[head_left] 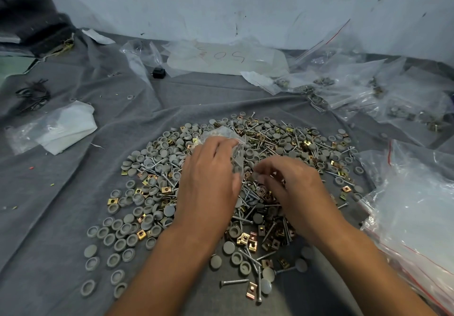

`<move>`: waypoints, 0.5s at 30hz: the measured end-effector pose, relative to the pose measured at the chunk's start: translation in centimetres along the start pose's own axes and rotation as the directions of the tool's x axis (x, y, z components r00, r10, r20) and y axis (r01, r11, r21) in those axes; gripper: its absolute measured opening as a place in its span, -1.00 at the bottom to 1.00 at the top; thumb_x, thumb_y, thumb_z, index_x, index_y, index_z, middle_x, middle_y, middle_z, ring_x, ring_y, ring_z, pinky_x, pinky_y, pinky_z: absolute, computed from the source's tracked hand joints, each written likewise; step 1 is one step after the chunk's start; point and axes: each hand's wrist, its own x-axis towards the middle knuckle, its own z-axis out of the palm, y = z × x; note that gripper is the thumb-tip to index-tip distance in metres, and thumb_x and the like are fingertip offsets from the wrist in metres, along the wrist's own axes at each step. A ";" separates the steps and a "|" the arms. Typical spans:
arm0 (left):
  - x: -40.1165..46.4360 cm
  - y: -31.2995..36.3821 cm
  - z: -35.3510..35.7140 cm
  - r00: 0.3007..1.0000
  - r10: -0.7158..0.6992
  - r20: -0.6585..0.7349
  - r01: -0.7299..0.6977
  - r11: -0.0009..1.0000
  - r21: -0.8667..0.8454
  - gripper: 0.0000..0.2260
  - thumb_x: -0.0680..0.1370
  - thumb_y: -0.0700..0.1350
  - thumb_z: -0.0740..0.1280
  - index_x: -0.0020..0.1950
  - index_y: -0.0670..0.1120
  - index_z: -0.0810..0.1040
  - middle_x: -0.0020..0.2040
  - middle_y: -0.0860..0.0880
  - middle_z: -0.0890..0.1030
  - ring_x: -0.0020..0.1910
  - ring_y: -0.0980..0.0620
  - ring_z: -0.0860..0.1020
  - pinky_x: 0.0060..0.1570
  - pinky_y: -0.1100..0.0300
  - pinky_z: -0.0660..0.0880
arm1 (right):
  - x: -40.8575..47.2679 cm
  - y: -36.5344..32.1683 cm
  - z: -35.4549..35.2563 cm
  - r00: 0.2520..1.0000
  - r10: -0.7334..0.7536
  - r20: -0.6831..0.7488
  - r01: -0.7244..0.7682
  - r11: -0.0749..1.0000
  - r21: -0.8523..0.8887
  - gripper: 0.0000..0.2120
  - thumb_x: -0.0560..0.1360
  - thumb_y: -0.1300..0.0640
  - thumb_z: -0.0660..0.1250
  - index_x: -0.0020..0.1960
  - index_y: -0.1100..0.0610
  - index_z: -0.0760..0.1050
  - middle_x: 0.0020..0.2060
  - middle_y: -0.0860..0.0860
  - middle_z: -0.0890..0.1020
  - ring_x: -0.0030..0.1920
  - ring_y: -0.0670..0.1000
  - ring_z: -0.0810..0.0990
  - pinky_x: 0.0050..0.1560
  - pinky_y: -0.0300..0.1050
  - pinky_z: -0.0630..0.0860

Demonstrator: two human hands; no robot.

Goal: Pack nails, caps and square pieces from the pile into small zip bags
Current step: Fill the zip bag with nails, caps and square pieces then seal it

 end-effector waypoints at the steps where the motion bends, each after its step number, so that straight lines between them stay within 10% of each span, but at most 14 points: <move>1: 0.0 0.0 0.0 1.000 0.001 0.004 -0.001 1.000 -0.004 -0.49 0.46 -0.08 0.51 0.38 -0.04 0.46 0.23 0.06 0.50 0.20 0.09 0.46 0.25 0.17 0.40 | 0.1 0.0 -0.1 1.000 -0.004 -0.023 0.005 1.000 0.018 -0.91 0.57 0.03 0.33 0.06 -0.06 0.57 -0.08 -0.25 0.57 0.00 -0.17 0.51 0.04 -0.15 0.49; 15: -0.2 0.4 -0.2 0.999 0.043 0.028 -0.041 0.997 -0.063 -0.50 0.49 -0.07 0.49 0.40 -0.03 0.46 0.27 0.07 0.49 0.24 0.09 0.45 0.30 0.10 0.44 | -0.1 -1.6 0.4 0.976 -0.085 -0.199 0.105 0.990 0.094 -0.81 0.48 0.14 0.48 0.08 0.03 0.60 -0.09 -0.21 0.63 -0.08 -0.26 0.58 -0.03 -0.44 0.48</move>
